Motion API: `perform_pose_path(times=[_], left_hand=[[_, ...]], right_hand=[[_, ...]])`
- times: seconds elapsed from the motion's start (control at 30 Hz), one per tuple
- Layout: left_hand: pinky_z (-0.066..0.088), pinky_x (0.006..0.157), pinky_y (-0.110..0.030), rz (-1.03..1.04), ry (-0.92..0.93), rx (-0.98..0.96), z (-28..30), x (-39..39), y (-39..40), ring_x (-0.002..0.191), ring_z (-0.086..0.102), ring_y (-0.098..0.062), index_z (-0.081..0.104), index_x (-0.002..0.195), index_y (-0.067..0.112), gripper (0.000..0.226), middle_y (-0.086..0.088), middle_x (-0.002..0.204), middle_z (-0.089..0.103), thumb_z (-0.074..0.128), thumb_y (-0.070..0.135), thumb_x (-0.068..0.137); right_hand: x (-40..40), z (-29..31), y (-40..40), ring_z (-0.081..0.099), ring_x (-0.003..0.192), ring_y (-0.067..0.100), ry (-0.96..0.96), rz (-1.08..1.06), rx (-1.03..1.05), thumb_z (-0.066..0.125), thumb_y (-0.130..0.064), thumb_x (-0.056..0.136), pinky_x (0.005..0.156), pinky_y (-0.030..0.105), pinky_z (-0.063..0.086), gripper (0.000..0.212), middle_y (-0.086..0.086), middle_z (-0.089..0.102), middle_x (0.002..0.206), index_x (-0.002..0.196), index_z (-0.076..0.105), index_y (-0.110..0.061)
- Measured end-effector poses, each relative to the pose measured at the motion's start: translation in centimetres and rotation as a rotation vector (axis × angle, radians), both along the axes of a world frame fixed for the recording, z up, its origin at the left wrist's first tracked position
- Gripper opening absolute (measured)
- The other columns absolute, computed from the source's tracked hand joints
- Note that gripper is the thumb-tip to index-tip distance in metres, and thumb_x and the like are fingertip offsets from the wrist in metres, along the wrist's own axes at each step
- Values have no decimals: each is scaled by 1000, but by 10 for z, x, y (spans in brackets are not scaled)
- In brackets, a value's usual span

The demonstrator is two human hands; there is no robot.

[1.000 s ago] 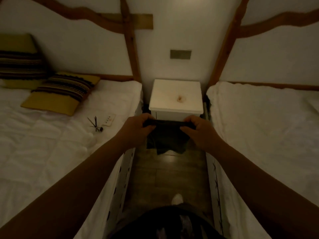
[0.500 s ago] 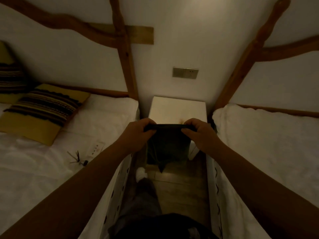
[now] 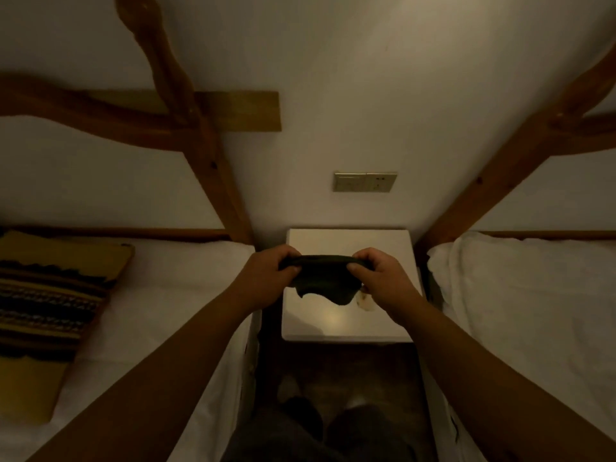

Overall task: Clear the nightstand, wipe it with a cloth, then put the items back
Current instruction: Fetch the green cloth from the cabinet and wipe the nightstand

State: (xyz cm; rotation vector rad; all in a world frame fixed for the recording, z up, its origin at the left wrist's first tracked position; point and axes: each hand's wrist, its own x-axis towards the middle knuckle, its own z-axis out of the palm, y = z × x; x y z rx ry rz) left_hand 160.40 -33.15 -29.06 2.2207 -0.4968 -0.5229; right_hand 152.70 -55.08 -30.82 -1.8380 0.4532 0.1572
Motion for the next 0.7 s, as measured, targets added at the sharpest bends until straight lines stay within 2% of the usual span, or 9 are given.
perform_pose_path(times=[0.1,0.27,0.37,0.43,0.53,0.63,0.7], left_hand=[[38,58,-4,29,30,9,-29,39,-12,76,56,9,60,93,36,15,19,82,60,59,22,91],[39,62,-1,66,52,-22,-100,99,-35,81,56,12,58,88,41,25,17,85,61,59,16,91],[39,60,0,80,59,-46,-152,131,-46,77,56,15,58,85,42,30,18,83,62,60,13,90],[40,59,-1,128,63,-73,-173,147,-50,72,59,11,59,83,42,32,16,82,63,61,11,90],[45,67,-12,179,51,-117,-208,177,-54,75,60,0,59,86,40,28,10,84,64,61,13,91],[43,62,-6,221,33,-161,-230,200,-55,71,58,9,58,84,43,27,14,84,63,59,18,92],[44,62,-6,264,22,-203,-244,210,-56,73,58,9,58,82,46,29,17,86,62,58,19,93]], right_hand=[[39,-22,-11,63,78,12,21,-16,36,61,-21,90,60,18,50,5,1,66,87,88,64,-24],[100,-91,-34,63,77,12,63,3,47,62,-22,90,65,22,52,6,-1,66,85,85,64,-26],[136,-141,-47,62,78,13,74,17,15,63,-24,89,69,27,53,6,-2,66,84,84,64,-28],[156,-158,-52,63,79,13,68,29,1,64,-24,88,70,29,54,7,-3,66,84,83,64,-30],[191,-186,-60,64,76,8,28,24,20,65,-22,88,60,18,52,9,-4,67,84,84,64,-30],[222,-207,-63,64,79,9,-31,42,-42,64,-24,89,68,23,55,8,-5,67,84,84,64,-30],[236,-221,-61,64,78,7,-80,38,-77,63,-27,89,71,25,55,11,-9,65,82,81,62,-34]])
